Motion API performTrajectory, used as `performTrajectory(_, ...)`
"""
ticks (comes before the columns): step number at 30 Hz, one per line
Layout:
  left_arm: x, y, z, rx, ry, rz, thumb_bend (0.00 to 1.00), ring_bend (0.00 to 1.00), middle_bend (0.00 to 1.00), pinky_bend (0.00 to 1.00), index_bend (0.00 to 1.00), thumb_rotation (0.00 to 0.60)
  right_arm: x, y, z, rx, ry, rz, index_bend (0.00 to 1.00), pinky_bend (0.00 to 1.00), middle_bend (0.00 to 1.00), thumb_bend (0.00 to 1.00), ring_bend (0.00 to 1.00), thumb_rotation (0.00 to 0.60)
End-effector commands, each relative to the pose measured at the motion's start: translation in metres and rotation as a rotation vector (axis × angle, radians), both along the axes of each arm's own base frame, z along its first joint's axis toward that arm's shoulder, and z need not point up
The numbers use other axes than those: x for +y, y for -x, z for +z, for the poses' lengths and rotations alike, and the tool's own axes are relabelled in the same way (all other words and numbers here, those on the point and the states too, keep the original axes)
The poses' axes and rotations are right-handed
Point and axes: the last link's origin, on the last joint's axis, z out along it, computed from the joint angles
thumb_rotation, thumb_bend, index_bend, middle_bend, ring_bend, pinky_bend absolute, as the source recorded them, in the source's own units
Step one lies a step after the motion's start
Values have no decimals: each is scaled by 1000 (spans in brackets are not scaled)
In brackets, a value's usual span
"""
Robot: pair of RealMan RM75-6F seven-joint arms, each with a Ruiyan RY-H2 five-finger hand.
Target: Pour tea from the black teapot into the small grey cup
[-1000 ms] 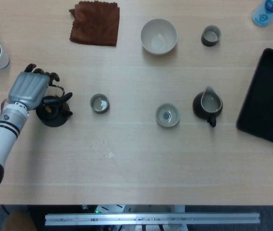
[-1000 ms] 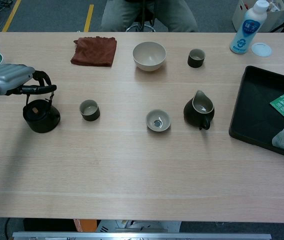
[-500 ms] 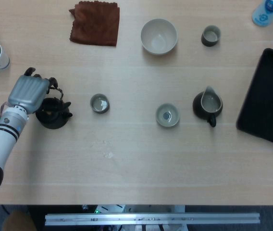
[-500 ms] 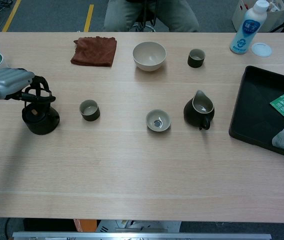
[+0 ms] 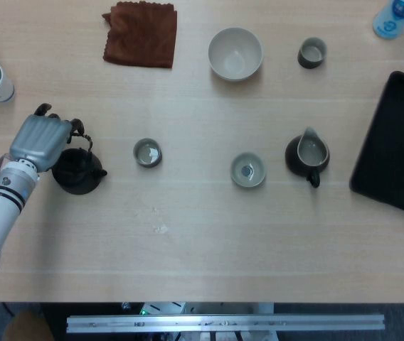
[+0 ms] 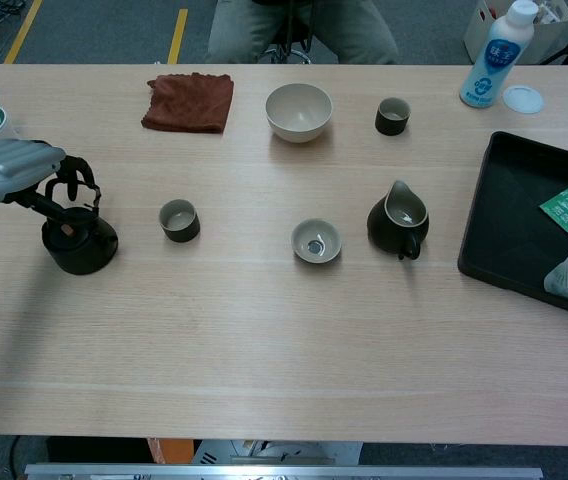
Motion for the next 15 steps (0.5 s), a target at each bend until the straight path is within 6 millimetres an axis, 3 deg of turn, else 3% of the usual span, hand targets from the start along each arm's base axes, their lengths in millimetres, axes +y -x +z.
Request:
performTrajectory(1, 0, 0, 1, 0, -4, -4, 207, 296, 433, 96, 295, 297, 0, 0, 0, 0, 0, 1, 429, 229, 363, 0, 209, 600)
performTrajectory(15, -11, -9, 6, 55, -12, -95, 207, 332, 478, 96, 357, 247, 0, 0, 0, 1, 1, -2, 429, 229, 362, 0, 210, 600)
